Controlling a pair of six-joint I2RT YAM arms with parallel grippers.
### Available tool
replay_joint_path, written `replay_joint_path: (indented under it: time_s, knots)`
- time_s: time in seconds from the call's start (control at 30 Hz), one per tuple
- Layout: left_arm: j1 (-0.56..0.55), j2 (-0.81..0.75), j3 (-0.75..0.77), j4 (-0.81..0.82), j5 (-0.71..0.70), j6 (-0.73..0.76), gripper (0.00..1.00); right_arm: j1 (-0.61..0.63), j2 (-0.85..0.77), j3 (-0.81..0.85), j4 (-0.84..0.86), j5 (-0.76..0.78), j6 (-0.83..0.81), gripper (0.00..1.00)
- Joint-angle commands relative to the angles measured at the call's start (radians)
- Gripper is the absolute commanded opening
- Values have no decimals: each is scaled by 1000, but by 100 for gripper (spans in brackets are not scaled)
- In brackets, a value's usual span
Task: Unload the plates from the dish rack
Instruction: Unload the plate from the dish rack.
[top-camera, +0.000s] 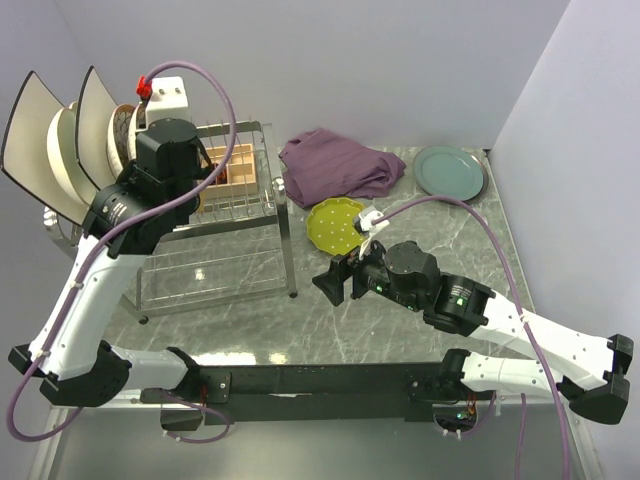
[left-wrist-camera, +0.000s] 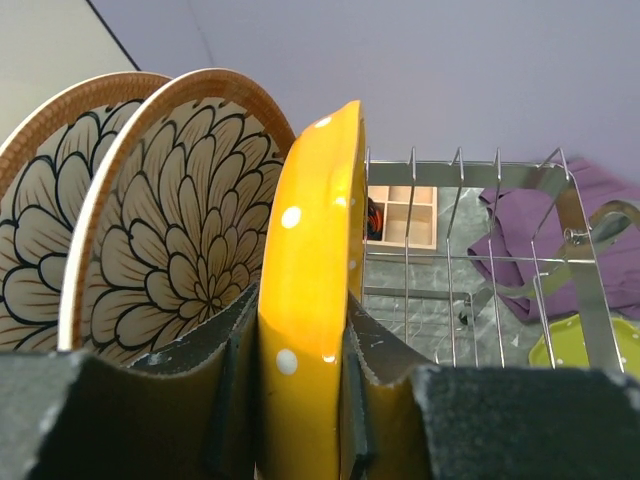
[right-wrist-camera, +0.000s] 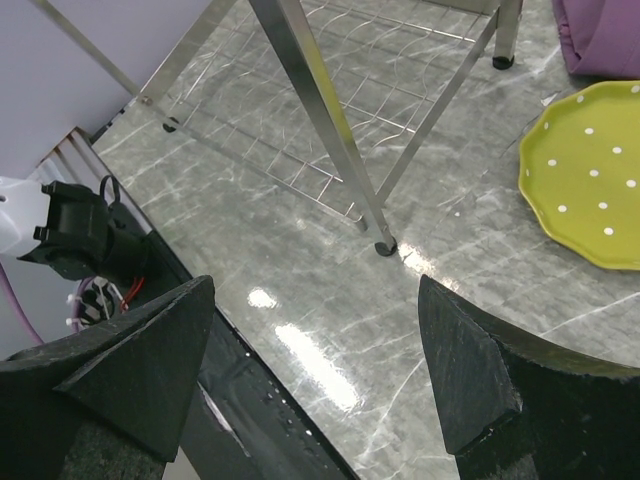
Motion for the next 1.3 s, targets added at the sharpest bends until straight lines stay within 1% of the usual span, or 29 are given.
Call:
replay_joint_path:
  time_s: [0.0,0.17,0.23,0.27,0.33,0.37,0.4,0.5,0.53,0.57,0.6,0.77,0.83,0.93,1.13,1.2,1.27]
  knots:
    - [-45,0,22,147,40,19,1,12,0,45,17,19,-16,88]
    - [-123,25,37,183,-90,80,1,15,0,45,15,19,-17,88]
    - [-154,28,34,231,-136,111,1,16,-1,46,15,21,-16,88]
    - [-186,28,28,253,-185,144,1,16,-4,45,15,21,-16,88]
    - [-215,25,21,322,-227,178,1,16,-6,43,17,24,-16,88]
    - [-240,23,14,345,-260,238,1,15,-6,43,17,24,-16,88]
    - [-254,22,8,374,-277,259,1,18,-7,43,17,24,-17,88]
    - [-304,15,-19,512,-345,376,1,16,-9,43,17,25,-16,88]
    - [-315,14,-27,587,-357,407,1,18,-9,45,17,24,-17,88]
    - [-337,12,-41,623,-371,466,1,18,-9,45,15,25,-17,88]
    - [-344,14,-47,652,-391,494,1,19,-9,43,15,28,-17,88]
    - [-361,17,-99,811,-425,632,1,21,-9,39,22,22,-16,88]
    - [-363,3,-127,848,-426,657,1,21,-6,39,25,34,-16,88]
    - [-361,-12,-137,845,-420,643,1,21,-16,28,40,86,-6,88]
    - [-363,-28,-107,858,-396,639,1,21,-23,19,68,65,-25,87]
    - [-361,-26,-84,856,-371,614,1,19,-7,26,83,105,-29,86]
    - [-361,-20,-79,884,-362,632,1,22,3,37,95,163,-37,82]
